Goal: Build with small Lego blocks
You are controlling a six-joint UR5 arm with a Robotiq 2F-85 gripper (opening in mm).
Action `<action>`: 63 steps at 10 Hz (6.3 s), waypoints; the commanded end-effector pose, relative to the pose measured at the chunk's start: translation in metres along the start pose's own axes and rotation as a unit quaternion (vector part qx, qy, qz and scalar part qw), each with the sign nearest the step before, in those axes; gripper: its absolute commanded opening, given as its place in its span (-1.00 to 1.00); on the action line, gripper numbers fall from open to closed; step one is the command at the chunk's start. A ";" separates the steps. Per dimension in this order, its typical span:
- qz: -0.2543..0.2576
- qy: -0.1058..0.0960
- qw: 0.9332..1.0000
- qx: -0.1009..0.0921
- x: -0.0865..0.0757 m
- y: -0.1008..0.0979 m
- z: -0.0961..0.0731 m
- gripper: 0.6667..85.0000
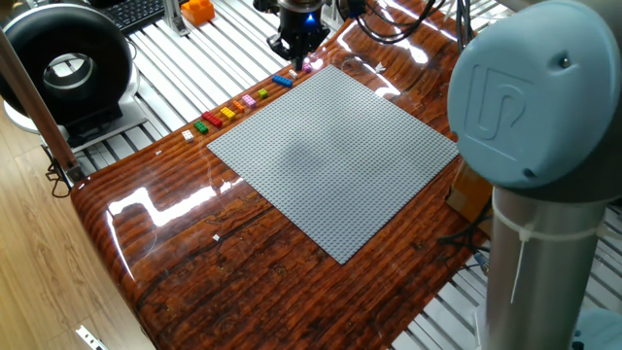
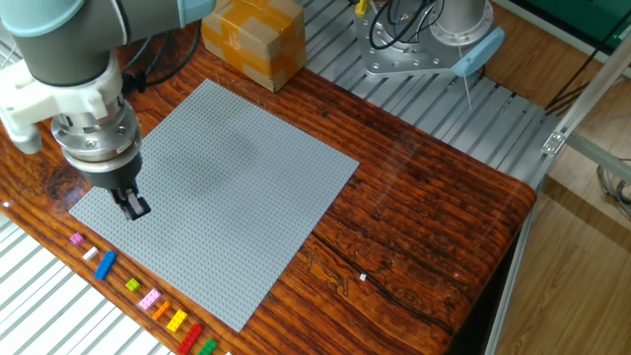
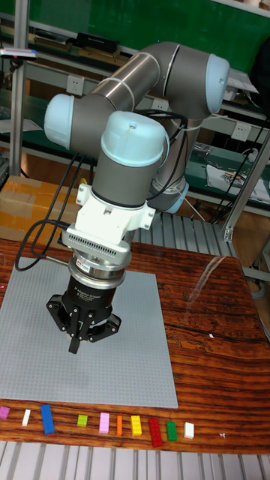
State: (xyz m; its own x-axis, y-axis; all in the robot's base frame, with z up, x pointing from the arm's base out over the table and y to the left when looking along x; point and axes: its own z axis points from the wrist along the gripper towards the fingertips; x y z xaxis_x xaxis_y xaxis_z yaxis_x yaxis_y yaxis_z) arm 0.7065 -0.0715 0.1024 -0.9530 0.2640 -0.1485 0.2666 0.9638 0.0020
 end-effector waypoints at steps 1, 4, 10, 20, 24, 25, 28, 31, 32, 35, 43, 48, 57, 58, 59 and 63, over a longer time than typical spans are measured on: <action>-0.004 -0.015 1.000 -0.010 -0.008 0.004 -0.001 -0.99; -0.053 -0.014 0.998 -0.012 -0.010 0.004 0.000 -0.99; -0.095 -0.014 0.995 0.025 -0.057 -0.001 0.013 -0.99; 0.037 -0.014 0.999 0.016 -0.057 0.003 0.015 -0.99; -0.022 -0.006 1.000 -0.004 -0.053 0.014 0.015 -0.99; -0.043 -0.001 0.999 -0.015 -0.050 0.020 0.015 -0.99; -0.062 0.030 0.998 -0.010 -0.057 -0.008 0.017 -0.99; -0.049 0.045 0.998 -0.005 -0.062 -0.023 0.026 -0.99; -0.039 0.044 0.998 -0.004 -0.065 -0.028 0.029 -0.99; -0.052 0.046 0.998 -0.010 -0.071 -0.043 0.039 -0.99; -0.019 0.036 0.999 0.020 -0.086 -0.071 0.044 -0.99; -0.018 0.073 0.997 0.002 -0.073 -0.058 0.035 -0.99; -0.099 0.061 0.993 -0.008 -0.077 -0.070 0.064 -0.54; -0.106 0.061 0.992 -0.008 -0.076 -0.072 0.064 -0.48; -0.119 0.062 0.991 -0.010 -0.074 -0.073 0.064 -0.34; -0.154 0.035 0.987 -0.030 -0.082 -0.066 0.066 -0.11</action>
State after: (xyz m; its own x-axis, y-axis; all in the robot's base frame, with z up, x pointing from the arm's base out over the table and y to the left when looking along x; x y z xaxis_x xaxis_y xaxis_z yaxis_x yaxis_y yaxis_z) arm 0.7713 -0.1619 0.0489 -0.9989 0.0012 -0.0477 0.0009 1.0000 0.0067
